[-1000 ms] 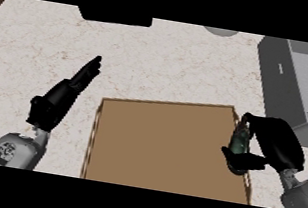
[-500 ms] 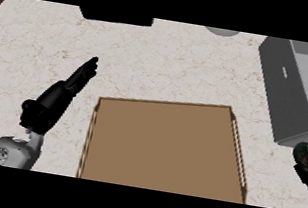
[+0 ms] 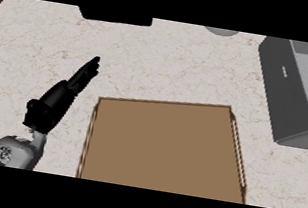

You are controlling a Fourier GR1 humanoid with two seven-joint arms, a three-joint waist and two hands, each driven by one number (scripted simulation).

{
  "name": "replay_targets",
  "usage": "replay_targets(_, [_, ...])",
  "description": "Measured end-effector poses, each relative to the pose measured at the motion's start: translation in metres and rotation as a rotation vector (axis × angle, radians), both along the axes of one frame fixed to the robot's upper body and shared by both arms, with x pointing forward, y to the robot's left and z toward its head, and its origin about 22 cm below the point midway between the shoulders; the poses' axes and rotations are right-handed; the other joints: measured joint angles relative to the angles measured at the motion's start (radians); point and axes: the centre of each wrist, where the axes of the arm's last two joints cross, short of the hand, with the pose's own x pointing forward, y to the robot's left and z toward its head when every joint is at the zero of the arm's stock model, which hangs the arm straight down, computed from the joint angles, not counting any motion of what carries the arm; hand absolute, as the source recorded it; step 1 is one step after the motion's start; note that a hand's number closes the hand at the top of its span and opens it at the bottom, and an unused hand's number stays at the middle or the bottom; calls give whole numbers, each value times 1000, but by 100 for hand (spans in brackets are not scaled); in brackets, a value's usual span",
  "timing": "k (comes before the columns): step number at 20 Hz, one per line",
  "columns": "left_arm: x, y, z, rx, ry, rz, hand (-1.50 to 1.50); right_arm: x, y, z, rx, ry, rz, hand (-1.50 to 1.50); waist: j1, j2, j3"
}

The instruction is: Pick the eggplant from the tray and place it in the cardboard box

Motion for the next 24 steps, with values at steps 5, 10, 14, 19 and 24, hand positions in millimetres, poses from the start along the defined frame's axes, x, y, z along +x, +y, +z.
replay_targets(5, [5,-2,0,-2,2,-16,0,-10,-17,29,48,-24,-87,150,20,4,0])
replay_targets(10, [10,-12,0,-3,-8,-40,0,-2,-32,50,75,-48,-164,150,42,9,0])
replay_targets(14, [4,-11,1,-2,-4,-52,0,15,-36,57,96,-47,-195,150,55,11,1])
replay_targets(19, [14,-15,3,-5,-4,-64,0,44,-53,64,134,-43,-215,150,66,14,1])
replay_targets(24, [6,-24,4,-7,-2,-74,0,74,-56,60,153,-48,-250,150,73,15,1])
